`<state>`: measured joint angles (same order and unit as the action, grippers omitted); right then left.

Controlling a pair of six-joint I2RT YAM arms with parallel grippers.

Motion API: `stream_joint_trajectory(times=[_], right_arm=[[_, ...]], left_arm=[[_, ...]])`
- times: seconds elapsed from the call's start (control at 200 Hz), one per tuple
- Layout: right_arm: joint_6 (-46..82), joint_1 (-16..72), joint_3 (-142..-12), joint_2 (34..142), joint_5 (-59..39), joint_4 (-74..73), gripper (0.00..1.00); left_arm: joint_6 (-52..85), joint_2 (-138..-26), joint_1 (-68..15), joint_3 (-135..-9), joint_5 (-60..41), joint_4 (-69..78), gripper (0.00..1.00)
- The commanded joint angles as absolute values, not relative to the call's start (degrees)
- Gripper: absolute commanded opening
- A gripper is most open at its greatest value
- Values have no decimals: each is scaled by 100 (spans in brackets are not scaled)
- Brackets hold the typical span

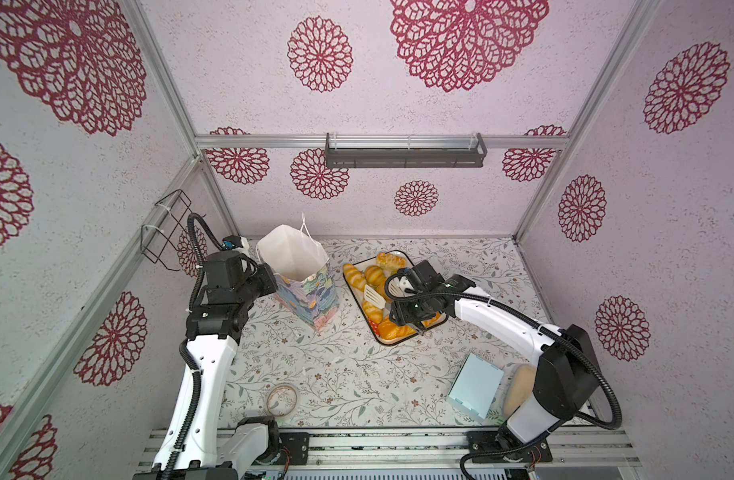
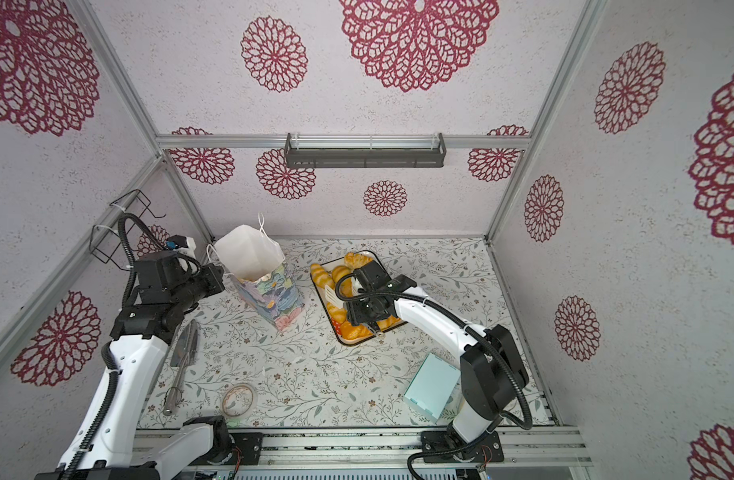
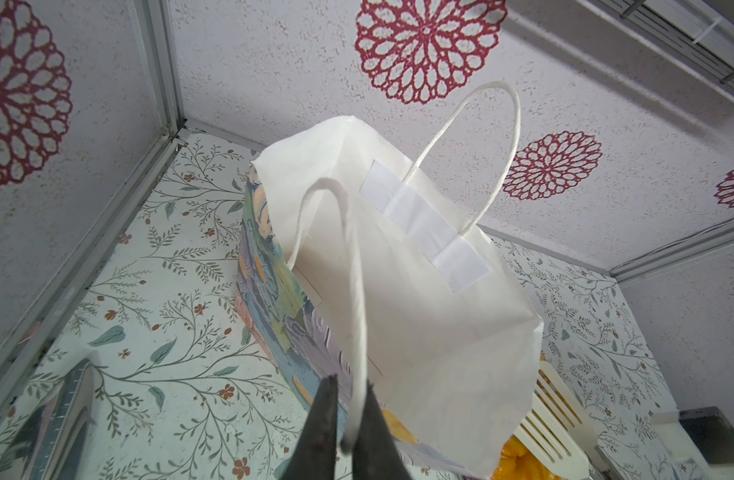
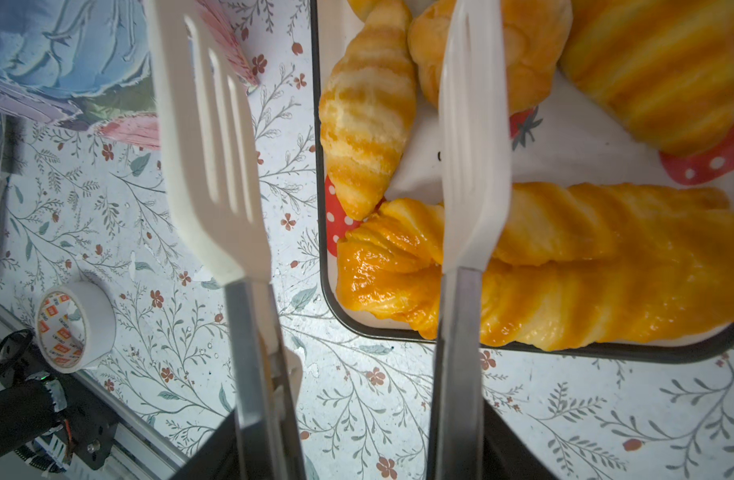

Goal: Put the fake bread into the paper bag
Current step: 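Lower the tongs with the right gripper around a croissant on the tray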

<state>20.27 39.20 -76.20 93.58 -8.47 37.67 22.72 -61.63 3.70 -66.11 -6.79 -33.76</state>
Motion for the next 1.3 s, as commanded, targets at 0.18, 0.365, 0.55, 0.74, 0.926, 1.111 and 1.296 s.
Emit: stream_joint_trajectory(times=[0.18,0.365,0.55,0.74,0.926,1.111,1.296], right_arm=[[2119,3894,-7638,9445,-1070,3587,64],[2110,3894,-7679,9622,-1135,3529,64],[2109,3894,-7730,9788,-1213,3472,64],[2070,3897,-7804,9910,-1230,3467,64],[2015,3894,-7866,10053,-1231,3454,64],[1978,3884,-7960,10178,-1221,3463,64],[1972,3889,-7974,10282,-1218,3448,63]], left_arm=[[2292,-6223,435,-6583,-659,-3313,13],[2288,-6214,439,-6583,-665,-3313,13],[2291,-6203,439,-6583,-677,-3311,13],[2293,-6214,453,-6583,-686,-3316,13],[2288,-6205,472,-6574,-694,-3314,13],[2290,-6203,481,-6574,-704,-3313,13],[2297,-6201,489,-6566,-715,-3301,13]])
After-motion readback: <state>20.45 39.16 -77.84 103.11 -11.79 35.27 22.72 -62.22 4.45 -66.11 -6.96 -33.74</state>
